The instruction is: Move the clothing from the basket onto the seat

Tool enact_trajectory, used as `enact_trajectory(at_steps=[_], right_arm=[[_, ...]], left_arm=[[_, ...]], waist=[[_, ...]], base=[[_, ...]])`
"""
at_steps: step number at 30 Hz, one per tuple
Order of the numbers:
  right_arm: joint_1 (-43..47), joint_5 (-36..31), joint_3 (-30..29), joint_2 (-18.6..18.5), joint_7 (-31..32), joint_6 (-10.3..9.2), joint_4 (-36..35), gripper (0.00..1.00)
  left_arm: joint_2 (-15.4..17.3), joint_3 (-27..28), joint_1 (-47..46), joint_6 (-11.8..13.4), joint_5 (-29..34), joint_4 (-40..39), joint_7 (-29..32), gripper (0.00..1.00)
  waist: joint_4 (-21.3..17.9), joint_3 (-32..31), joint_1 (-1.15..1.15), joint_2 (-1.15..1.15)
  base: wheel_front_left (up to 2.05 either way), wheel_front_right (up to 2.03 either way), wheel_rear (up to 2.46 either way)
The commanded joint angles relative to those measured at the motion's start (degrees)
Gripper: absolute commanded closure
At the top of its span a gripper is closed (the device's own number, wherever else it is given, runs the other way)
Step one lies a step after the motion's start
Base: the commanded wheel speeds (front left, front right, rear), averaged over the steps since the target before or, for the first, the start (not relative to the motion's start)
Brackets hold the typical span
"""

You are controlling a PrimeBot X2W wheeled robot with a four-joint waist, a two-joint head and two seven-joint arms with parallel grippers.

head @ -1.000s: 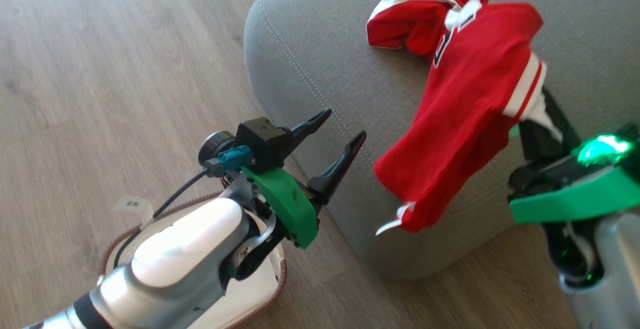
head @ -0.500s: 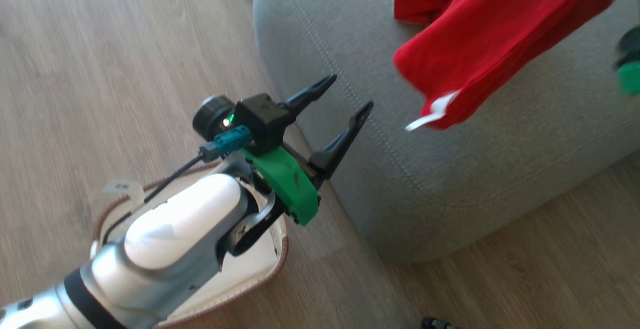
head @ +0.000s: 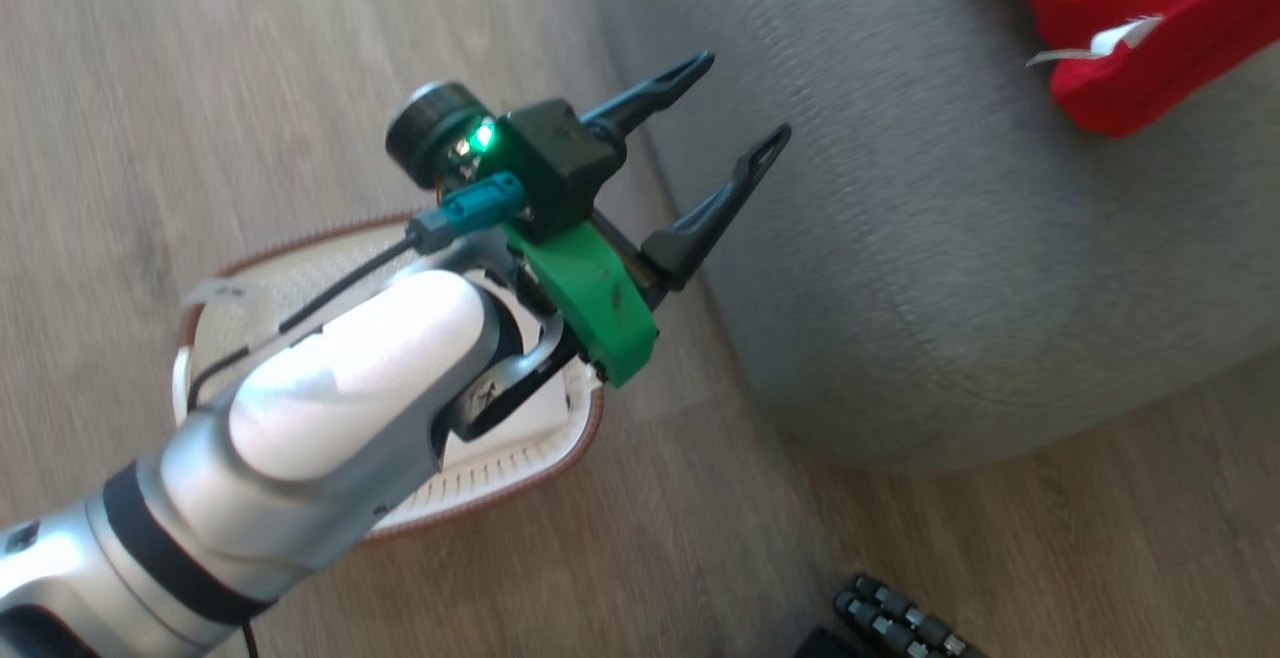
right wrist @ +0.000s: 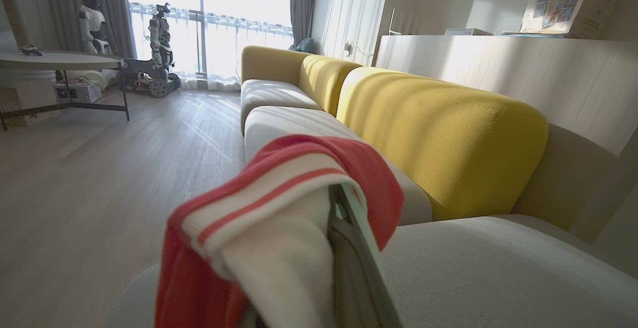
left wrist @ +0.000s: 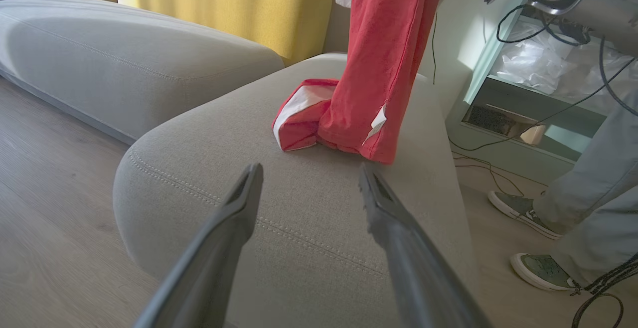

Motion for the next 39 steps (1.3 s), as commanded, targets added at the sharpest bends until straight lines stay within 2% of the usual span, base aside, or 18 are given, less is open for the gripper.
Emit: enact_trajectory(at_steps=[1, 12, 18, 22, 23, 24, 25, 31, 39], right_arm=[[-2.43, -0.29, -1.53, -2.01, -0.51, 0.41, 0.75, 1.00], [-10.27, -10.57, 1.98, 0.82, 3.83, 0.41, 19.18, 1.00], [-12.20, -12.60, 3.94, 0.12, 13.10, 0.41, 28.18, 1.00], [-13.27, -12.24, 4.86, -0.05, 18.69, 0.41, 30.96, 0.42], [-13.47, -12.06, 5.09, 0.00, 19.25, 0.41, 31.11, 0.20], [-13.61, -11.88, 5.37, 0.03, 19.66, 0.41, 31.15, 0.07], [-13.67, -11.72, 5.69, 0.06, 19.96, 0.41, 31.11, 0.00], [-13.26, -10.04, 7.66, 0.21, 22.16, 0.41, 30.50, 0.00], [-10.81, -4.56, 12.63, -0.68, 29.04, 0.41, 26.23, 0.00]], left_arm=[[0.95, 2.00, -3.13, -0.34, 0.70, -2.11, 0.28, 0.00], [0.19, 1.95, -6.10, -0.96, 1.52, -1.90, 0.34, 0.00], [-0.45, 2.11, -6.57, -1.01, 1.47, -1.21, -0.56, 0.00], [-0.47, 2.11, -6.26, -1.10, 1.27, -0.62, -1.27, 0.00], [-0.47, 2.14, -6.16, -1.10, 1.19, -0.43, -1.44, 0.00], [-0.47, 2.17, -6.06, -1.08, 1.10, -0.25, -1.58, 0.00], [-0.48, 2.18, -5.96, -1.05, 1.03, -0.08, -1.72, 0.00], [-0.57, 2.11, -5.33, -0.95, 0.62, 0.65, -2.28, 0.00], [-0.35, 1.91, -3.34, -0.75, -0.45, 2.02, -3.17, 0.00]], waist=[[2.82, 3.79, -0.01, 0.00], [7.87, 9.30, -0.01, 0.00], [9.92, 10.10, -0.01, 0.00], [10.37, 9.69, -0.01, 0.00], [10.35, 9.42, -0.01, 0.00], [10.29, 9.12, -0.01, 0.00], [10.19, 8.76, -0.01, 0.00], [9.36, 6.60, -0.01, 0.00], [7.52, 1.93, -0.01, 0.00]], base=[[0.00, 0.00, 0.00], [0.00, 0.00, 0.00], [0.00, 0.00, 0.00], [0.00, 0.00, 0.00], [0.00, 0.00, 0.00], [0.00, 0.00, 0.00], [0.00, 0.00, 0.00], [0.00, 0.00, 0.00], [0.00, 0.00, 0.00]])
